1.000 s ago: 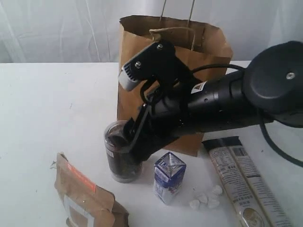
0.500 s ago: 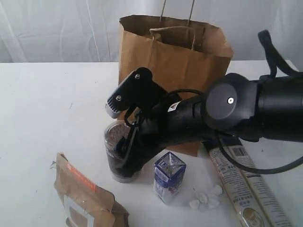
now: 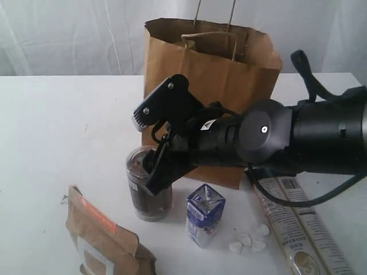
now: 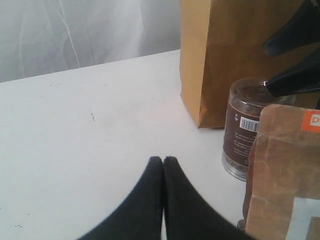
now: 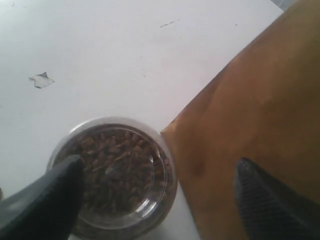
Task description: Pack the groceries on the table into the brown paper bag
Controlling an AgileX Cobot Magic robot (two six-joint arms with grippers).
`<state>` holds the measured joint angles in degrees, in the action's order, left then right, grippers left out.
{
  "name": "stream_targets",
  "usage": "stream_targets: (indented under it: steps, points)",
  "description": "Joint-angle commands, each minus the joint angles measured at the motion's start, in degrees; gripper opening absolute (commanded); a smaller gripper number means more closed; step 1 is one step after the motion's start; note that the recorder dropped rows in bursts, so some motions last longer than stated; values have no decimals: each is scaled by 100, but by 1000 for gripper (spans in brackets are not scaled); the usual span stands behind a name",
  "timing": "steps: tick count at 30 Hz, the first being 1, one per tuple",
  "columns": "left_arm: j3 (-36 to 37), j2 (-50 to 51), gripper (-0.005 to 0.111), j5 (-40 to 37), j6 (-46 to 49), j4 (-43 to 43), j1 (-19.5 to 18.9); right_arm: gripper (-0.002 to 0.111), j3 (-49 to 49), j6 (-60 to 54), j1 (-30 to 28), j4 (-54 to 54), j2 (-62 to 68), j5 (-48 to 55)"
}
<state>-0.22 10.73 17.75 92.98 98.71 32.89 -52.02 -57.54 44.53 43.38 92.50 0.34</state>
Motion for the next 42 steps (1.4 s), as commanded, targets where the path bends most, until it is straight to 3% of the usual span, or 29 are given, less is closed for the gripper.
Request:
stream_targets:
  steps: [1,7,15,28,35,42]
  points:
    - [22,2,0,99,-39,124,39,76,-188,15,9,27,219,283]
    - [22,2,0,89,-41,124,39,76,-419,84,9,66,488,406]
    - [22,2,0,78,-37,124,39,76,-829,84,9,66,546,1373]
    - [22,2,0,67,-37,124,39,76,-986,690,9,712,487,1333]
    - [22,2,0,67,-37,124,39,100,-986,680,9,736,473,1969]
    - [22,2,0,67,-37,124,39,101,-986,659,9,688,509,1815]
